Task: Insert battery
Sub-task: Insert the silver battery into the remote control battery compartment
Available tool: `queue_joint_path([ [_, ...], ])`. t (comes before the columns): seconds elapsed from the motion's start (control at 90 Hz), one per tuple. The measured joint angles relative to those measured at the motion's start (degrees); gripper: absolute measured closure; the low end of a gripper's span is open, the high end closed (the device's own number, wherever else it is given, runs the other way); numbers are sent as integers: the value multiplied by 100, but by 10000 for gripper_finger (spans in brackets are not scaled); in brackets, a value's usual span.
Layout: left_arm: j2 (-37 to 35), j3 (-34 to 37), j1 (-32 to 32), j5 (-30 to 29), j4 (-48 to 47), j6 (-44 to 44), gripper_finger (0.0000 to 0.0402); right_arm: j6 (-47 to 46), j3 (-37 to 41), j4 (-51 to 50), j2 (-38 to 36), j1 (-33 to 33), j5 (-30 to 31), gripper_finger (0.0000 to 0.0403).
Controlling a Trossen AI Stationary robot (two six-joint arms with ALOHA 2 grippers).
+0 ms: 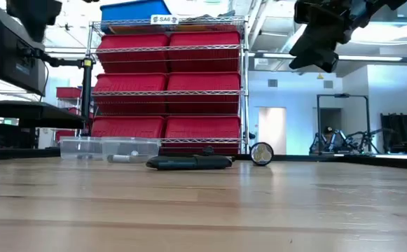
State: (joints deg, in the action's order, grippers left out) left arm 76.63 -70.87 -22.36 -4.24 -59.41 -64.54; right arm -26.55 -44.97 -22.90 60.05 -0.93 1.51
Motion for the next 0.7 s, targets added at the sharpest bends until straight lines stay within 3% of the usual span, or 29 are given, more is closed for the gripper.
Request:
queue_joint_path([
  [0.178, -450, 0, 1091, -473, -423, 524, 258, -42, -20, 66, 0, 35, -31, 233],
  [0.378, -752, 0, 3254, -344, -872, 1784, 258, -44, -20, 22, 0, 33, -47, 227],
  [0.589, -337, 0, 5143, -209, -1045, 4032, 258, -79, -20, -28, 0, 33, -39, 227],
  [0.7, 88, 0, 5868, -203, -1021, 4607, 258, -289, -20, -30, 1, 38, -4, 228],
])
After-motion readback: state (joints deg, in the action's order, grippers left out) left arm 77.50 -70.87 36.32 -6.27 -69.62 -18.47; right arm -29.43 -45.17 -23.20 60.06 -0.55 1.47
